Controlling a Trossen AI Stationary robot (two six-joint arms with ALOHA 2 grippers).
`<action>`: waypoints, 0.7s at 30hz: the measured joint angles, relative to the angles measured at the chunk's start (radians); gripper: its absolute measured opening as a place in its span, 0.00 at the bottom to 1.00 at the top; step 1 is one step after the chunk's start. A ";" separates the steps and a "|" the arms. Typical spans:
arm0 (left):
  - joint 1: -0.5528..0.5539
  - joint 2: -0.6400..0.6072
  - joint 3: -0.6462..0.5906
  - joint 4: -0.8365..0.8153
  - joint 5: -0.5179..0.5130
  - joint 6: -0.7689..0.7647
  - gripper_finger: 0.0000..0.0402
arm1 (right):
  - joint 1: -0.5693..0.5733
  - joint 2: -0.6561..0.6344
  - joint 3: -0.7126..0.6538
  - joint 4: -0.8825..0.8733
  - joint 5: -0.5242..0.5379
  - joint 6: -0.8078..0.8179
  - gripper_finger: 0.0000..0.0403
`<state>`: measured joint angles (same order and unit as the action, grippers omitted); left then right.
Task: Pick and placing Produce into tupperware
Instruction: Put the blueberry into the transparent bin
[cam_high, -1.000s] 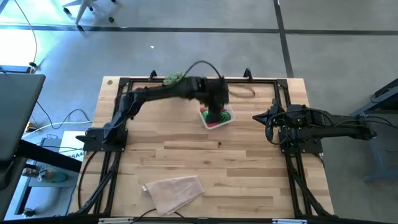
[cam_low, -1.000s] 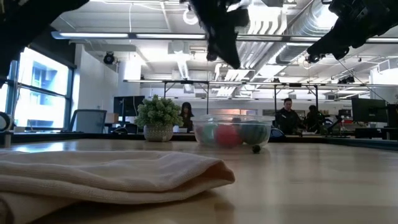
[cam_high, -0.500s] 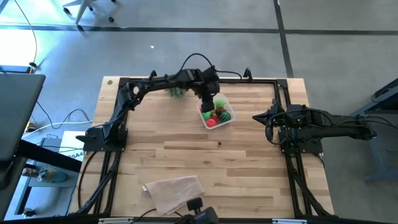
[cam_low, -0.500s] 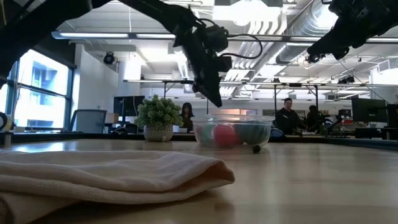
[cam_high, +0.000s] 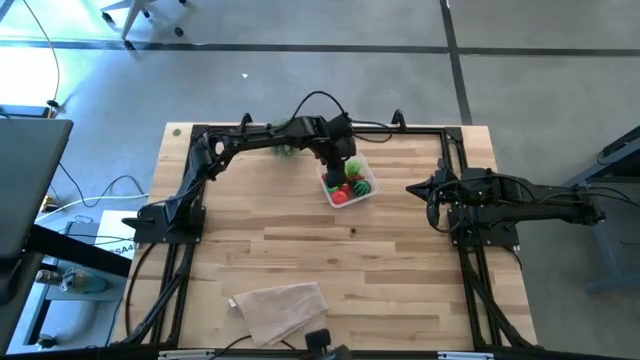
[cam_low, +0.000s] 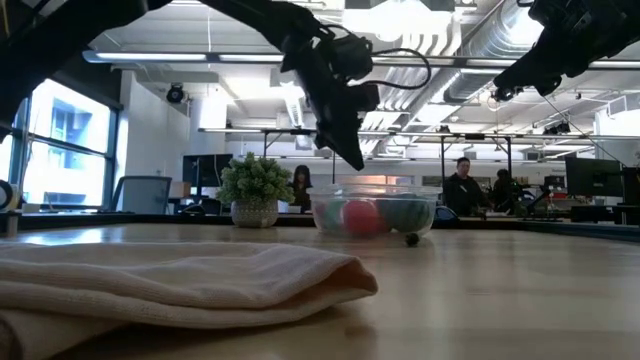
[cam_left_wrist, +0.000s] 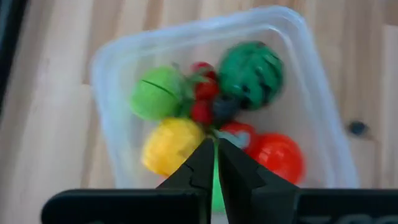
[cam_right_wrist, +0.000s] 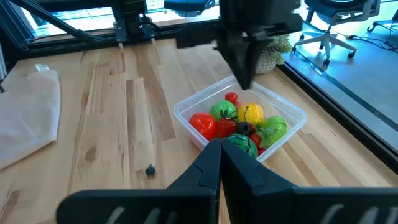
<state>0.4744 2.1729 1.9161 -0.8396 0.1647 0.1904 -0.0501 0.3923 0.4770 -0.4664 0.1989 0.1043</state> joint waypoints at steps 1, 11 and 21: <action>-0.007 -0.006 -0.001 -0.014 0.000 -0.003 0.02 | 0.000 0.000 0.000 0.000 0.000 0.000 0.00; -0.189 -0.064 0.001 -0.077 -0.056 0.031 0.01 | 0.000 0.000 0.000 0.001 0.000 0.000 0.00; -0.423 -0.100 -0.129 -0.063 -0.107 0.006 0.00 | 0.000 0.000 0.000 0.000 0.000 0.000 0.00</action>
<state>0.0515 2.0725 1.7875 -0.9027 0.0582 0.1964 -0.0502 0.3923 0.4771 -0.4662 0.1989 0.1043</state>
